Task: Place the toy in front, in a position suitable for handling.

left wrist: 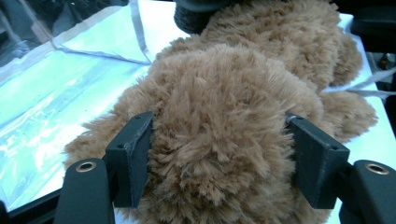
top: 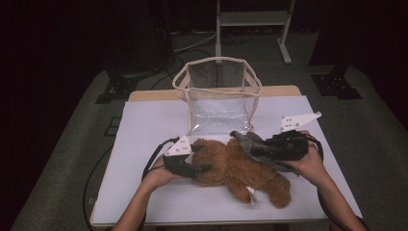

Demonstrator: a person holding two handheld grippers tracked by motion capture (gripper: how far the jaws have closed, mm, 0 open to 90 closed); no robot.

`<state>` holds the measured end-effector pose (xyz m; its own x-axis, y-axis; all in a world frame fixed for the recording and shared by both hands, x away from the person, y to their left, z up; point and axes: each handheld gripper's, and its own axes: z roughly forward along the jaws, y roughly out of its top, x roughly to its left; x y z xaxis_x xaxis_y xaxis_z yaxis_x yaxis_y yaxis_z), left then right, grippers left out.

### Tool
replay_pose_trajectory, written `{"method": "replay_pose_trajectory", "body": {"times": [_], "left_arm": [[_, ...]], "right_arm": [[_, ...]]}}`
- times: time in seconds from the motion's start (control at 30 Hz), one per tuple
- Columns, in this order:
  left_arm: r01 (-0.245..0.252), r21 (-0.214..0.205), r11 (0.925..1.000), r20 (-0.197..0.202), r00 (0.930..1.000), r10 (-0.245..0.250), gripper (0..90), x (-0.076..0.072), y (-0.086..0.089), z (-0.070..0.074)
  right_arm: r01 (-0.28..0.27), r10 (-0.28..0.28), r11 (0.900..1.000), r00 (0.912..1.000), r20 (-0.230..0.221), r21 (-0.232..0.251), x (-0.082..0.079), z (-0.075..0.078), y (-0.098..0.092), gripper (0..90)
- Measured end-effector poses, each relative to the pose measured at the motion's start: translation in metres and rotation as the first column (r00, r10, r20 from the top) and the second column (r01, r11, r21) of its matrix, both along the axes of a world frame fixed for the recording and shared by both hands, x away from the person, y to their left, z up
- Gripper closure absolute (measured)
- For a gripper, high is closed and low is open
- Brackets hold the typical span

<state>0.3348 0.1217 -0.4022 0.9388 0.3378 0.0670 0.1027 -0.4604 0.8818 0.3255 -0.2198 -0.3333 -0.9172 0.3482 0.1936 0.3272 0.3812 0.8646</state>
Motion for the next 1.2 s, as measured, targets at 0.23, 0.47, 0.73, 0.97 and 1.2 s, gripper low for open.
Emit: {"method": "replay_pose_trajectory", "body": {"times": [0.23, 0.47, 0.73, 0.97, 1.2], "left_arm": [[-0.016, -0.002, 0.9999, 0.001, 0.9999, 0.016, 28.6, 0.002, -0.001, 0.002], [0.037, 0.041, 0.9985, 0.008, 0.9993, -0.038, 21.4, -0.002, 0.008, 0.007], [0.085, 0.044, 0.9954, -0.049, 0.9953, -0.083, 34.9, -0.003, 0.012, -0.004], [0.087, 0.039, 0.9954, -0.04, 0.9955, -0.086, 37.9, -0.008, -0.011, -0.002], [0.1, 0.05, 0.9937, -0.015, 0.9949, -0.1, 35.3, -0.012, -0.014, -0.002]], "right_arm": [[-0.036, 0.035, 0.9983, 0.999, -0.027, -0.045, 0.006, -0.008, 0.023, 72.8], [0.058, -0.064, 0.9919, 0.9968, -0.047, -0.113, 0.023, -0.026, 0.009, 72.7], [0.062, -0.067, 0.9945, 0.9961, -0.057, -0.084, 0.017, -0.019, -0.002, 73.2], [-0.052, 0.051, 0.9976, 0.9987, -0.008, -0.047, 0.0, 0.004, 0.031, 73.2], [-0.017, 0.014, 0.9872, 0.9996, -0.024, -0.158, 0.01, -0.024, 0.045, 73.0]]}}
